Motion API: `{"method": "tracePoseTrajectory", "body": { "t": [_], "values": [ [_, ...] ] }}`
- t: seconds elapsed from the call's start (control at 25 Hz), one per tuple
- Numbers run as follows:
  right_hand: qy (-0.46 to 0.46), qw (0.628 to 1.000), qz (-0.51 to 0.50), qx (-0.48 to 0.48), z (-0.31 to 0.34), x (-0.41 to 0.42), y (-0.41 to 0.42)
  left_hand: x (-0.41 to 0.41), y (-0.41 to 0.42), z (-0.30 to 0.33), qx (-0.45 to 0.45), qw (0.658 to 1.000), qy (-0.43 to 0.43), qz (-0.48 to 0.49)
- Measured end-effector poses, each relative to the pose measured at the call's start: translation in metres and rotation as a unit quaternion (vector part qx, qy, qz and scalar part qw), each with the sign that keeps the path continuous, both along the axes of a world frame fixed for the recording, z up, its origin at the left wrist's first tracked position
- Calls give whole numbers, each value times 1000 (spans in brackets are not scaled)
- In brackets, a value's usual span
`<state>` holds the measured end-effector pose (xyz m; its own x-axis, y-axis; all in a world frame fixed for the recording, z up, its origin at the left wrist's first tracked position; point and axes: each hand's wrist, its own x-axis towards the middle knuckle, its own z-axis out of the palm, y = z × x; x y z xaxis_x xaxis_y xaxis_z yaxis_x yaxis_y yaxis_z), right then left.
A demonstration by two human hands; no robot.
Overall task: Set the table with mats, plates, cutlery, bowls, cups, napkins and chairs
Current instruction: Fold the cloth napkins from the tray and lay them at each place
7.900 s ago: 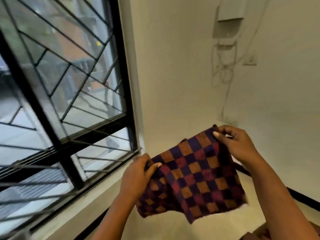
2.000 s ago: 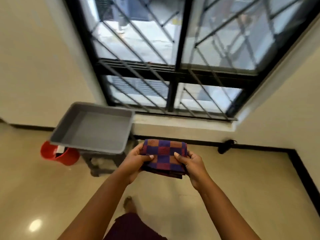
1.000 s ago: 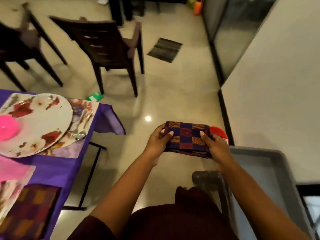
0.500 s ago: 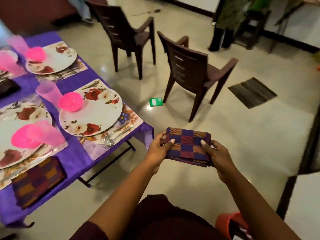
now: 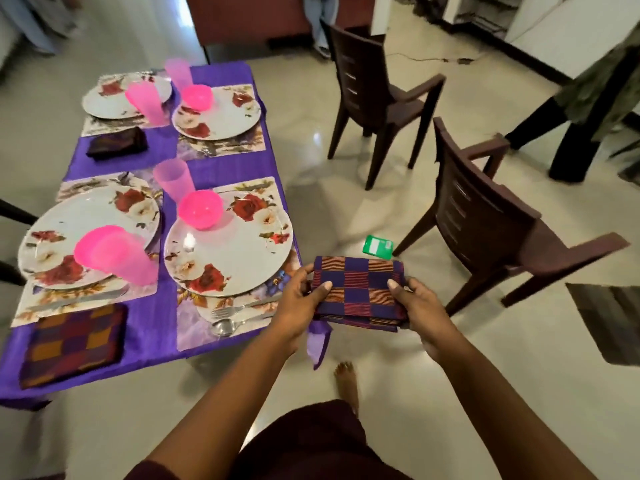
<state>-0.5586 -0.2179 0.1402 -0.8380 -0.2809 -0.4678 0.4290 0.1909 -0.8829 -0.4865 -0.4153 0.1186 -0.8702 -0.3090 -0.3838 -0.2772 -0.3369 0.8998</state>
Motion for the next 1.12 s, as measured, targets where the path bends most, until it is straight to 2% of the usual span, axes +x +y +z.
{"method": "tracePoseTrajectory", "body": {
  "t": [0.28,0.44,0.6,0.72,0.84,0.96,1.04,1.12],
  "values": [
    [13,997,78,-21,28,-172,-55,-142,-46,21,-53,997,6,54],
    [12,988,154,-30,47,-251,-93,-185,-68,28,6,992,-9,128],
    [-19,965,261,-33,61,-322,-149,-221,-89,36,78,973,8,218],
    [-31,933,359,-9,69,-368,-194,-243,-108,43,78,976,15,204],
    [-33,917,398,-14,70,-409,-243,-265,-120,52,51,980,23,192],
    [-93,910,391,-105,61,-434,-294,-288,-126,53,25,952,44,302],
    [-136,894,401,-145,48,-437,-321,-303,-131,47,20,908,58,415],
    [-138,874,442,-150,37,-431,-349,-318,-145,39,3,863,60,502]
  ]
}}
